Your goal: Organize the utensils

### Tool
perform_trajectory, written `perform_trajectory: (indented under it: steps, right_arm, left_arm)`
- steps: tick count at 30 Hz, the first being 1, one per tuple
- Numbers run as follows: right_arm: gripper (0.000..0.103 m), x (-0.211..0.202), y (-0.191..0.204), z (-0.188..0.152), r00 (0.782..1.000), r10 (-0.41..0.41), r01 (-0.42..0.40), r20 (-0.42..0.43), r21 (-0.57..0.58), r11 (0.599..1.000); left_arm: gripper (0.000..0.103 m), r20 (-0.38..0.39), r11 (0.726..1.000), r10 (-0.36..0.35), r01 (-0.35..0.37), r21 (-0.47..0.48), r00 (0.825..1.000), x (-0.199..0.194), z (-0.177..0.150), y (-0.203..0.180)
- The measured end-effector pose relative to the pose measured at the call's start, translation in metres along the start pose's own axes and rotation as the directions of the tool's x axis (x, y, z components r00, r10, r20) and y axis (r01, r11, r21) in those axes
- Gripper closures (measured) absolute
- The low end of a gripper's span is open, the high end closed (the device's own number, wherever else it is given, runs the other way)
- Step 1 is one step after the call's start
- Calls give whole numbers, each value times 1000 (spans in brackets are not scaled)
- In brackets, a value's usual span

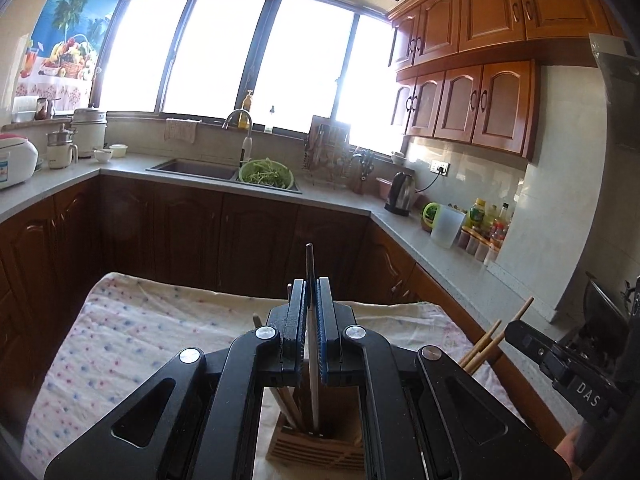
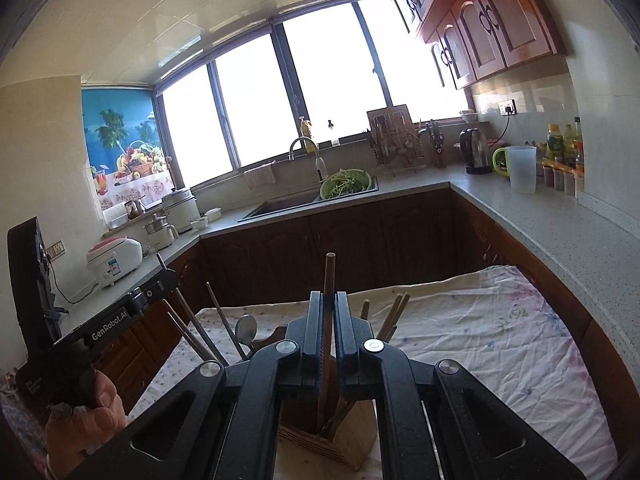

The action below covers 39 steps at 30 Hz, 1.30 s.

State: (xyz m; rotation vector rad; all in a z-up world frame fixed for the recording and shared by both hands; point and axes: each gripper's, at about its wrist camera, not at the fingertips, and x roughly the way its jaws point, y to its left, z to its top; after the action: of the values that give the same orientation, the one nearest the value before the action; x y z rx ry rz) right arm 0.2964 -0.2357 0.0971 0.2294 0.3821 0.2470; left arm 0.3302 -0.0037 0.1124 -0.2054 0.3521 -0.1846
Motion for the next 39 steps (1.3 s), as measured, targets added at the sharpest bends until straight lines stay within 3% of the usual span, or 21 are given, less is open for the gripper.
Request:
perform_trajectory:
  steps: [8, 19, 21, 23, 25, 26, 29, 33, 37, 39]
  right_arm:
    - [98, 10, -7, -17, 999, -12, 13, -43, 25, 1000]
    - [98, 13, -12, -14, 998, -9, 11, -57, 43, 999]
    - [93, 13, -14, -14, 998, 2, 2, -64, 53, 999]
    - [91, 11, -17, -15, 998, 7, -4, -60, 63, 998]
    - [87, 7, -18, -15, 999, 6, -3, -52, 66, 998]
    - [82, 4, -18, -14, 999, 10, -6, -48, 71, 997]
    - [49, -9, -21, -14, 1000, 20, -18, -21, 94, 995]
    - [30, -28, -25, -19, 1000, 21, -22, 16, 116, 993]
    - [20, -40, -33, -31, 1000, 12, -15, 27, 138, 990]
    - [9, -42, -36, -37, 1000, 12, -15, 19, 145, 989]
  left_arm:
    - [98, -68, 1000, 0, -1, -15, 998, 10, -33, 7]
    - [98, -98, 1000, 3, -2, 5, 995, 9, -28, 4]
    - [98, -109, 1000, -4, 5, 3, 994, 9, -27, 4]
    - [92, -119, 1000, -23, 23, -7, 993, 8, -26, 4]
    - [79, -115, 999, -32, 31, -7, 993, 4, -27, 3]
    - [75, -112, 999, -36, 36, -3, 993, 1, -27, 2]
    - [54, -91, 999, -45, 46, 10, 995, -12, -28, -2]
    - [32, -57, 999, -52, 53, 12, 997, -36, -35, 0]
    - [24, -59, 999, -39, 38, -9, 998, -54, -47, 7]
    - [15, -65, 1000, -15, 14, -13, 998, -61, -55, 11]
